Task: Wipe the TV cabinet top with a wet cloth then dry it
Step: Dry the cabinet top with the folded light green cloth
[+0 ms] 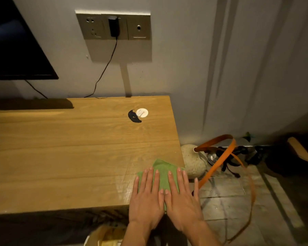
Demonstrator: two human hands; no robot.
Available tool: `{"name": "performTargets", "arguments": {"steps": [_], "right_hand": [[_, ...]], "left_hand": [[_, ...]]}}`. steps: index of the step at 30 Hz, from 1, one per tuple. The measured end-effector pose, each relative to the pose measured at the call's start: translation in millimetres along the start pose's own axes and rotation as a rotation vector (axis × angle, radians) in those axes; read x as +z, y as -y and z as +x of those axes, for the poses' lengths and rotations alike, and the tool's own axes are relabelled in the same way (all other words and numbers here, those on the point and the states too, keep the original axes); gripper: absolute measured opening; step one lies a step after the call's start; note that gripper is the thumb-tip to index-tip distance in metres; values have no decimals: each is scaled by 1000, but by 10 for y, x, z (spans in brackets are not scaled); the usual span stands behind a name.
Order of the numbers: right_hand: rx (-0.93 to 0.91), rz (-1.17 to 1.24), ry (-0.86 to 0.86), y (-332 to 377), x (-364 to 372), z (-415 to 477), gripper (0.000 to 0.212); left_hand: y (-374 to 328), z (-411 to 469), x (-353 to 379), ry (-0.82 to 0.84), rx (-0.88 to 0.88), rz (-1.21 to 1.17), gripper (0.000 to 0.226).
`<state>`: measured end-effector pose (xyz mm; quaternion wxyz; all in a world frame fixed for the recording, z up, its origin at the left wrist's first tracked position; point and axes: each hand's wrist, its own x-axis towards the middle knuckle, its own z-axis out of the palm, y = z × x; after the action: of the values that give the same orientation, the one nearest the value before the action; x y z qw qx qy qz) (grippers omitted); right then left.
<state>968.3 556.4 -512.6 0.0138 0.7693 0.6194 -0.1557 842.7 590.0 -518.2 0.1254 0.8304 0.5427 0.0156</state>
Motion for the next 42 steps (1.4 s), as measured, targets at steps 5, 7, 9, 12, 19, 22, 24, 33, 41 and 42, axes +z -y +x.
{"name": "performTargets", "arguments": {"steps": [5,7,9,12,19,22,24,33,41,42], "right_hand": [[-31,-52,-19,100,-19,202,65],[-45,-53,-28,155,-55,470,64],[-52,-56,-40,226,-98,821,60],[-34,-57,-78,351,-175,1422,59],[-83,-78,-108,634,-459,2877,59],[-120,-103,-100,698,-579,3342,59],[-125,-109,-87,726,-659,3595,61],[-15,-136,-112,881,-781,4298,63],[62,-92,-145,864,-560,3672,64],[48,-103,-142,846,-542,3549,64]], "left_hand": [[104,121,-64,-26,-15,26,59],[190,344,-90,-45,-44,27,59],[315,665,-117,-70,-57,15,59],[551,1261,-180,-94,-56,-4,58],[1131,2642,-366,-79,-77,-6,63],[1293,3103,-454,-71,-53,11,64],[1376,3384,-506,-61,-42,18,64],[1456,3933,-600,-308,-67,94,44],[1413,3406,-466,-153,1,28,55],[1389,3262,-463,-136,-1,28,57]]}}
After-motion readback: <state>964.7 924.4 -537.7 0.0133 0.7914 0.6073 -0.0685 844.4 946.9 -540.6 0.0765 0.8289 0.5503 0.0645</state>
